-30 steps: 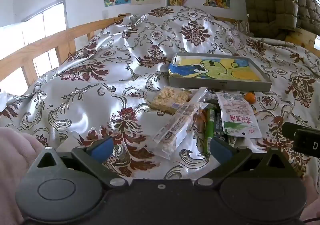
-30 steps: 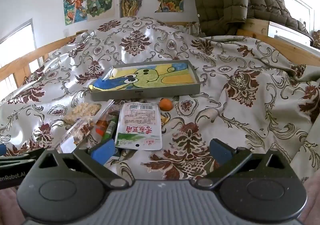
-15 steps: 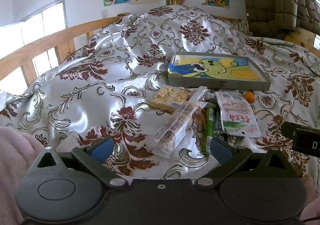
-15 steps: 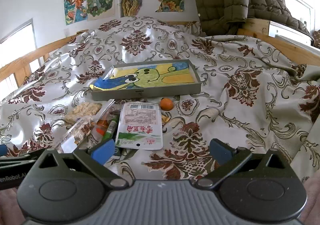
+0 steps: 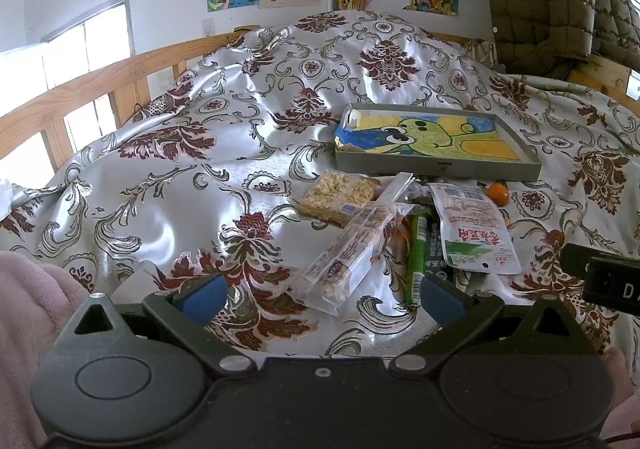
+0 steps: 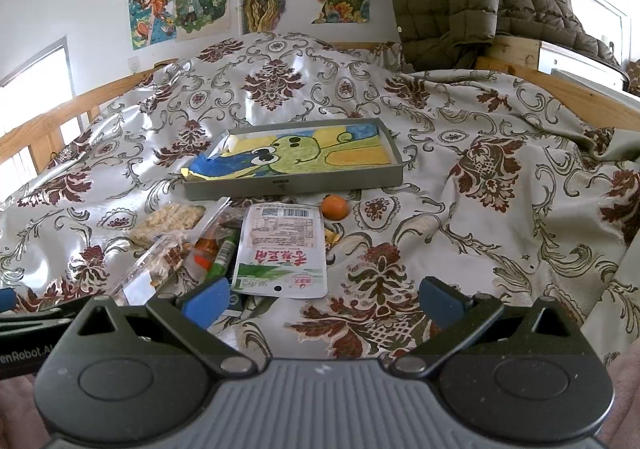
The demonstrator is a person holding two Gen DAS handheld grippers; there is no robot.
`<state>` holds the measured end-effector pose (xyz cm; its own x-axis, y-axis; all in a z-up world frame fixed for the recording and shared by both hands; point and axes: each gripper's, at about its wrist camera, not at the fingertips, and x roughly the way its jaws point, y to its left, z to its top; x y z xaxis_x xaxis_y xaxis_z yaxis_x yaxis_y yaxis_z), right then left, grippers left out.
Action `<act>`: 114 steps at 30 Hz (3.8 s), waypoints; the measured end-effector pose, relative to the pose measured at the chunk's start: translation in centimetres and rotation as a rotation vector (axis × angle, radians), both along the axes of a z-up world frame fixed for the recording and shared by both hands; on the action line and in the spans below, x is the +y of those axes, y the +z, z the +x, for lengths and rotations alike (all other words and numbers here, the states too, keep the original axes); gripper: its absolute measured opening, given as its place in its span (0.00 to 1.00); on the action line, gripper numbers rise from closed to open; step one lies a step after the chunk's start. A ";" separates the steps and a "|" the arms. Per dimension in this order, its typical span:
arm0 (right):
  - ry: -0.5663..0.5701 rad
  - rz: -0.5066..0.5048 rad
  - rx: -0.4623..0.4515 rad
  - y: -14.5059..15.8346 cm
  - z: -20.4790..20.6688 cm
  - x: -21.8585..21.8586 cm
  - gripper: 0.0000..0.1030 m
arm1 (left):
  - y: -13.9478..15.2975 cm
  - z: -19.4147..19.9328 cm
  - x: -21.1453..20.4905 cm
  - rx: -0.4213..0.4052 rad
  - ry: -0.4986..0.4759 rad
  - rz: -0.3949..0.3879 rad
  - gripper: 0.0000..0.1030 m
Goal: Organize snacks
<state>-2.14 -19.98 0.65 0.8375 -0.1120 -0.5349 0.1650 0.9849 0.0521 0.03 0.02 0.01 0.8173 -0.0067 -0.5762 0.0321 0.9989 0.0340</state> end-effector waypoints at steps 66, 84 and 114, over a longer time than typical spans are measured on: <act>-0.056 0.024 -0.104 1.2 -1.0 -0.8 1.00 | -0.1 1.7 0.6 0.117 -0.080 -0.088 0.99; 0.303 0.026 0.114 -0.6 6.1 -0.9 1.00 | 0.9 13.9 2.1 0.323 -0.297 -0.082 0.99; 0.503 0.043 0.359 -7.0 14.6 5.8 0.37 | -4.6 18.9 3.0 0.529 -0.354 -0.287 0.46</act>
<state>12.50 -14.17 -6.34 0.5487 0.2776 -0.7886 -0.3041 0.9449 0.1210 18.89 3.00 -4.58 0.3476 -0.4322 -0.8321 0.2971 0.8925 -0.3394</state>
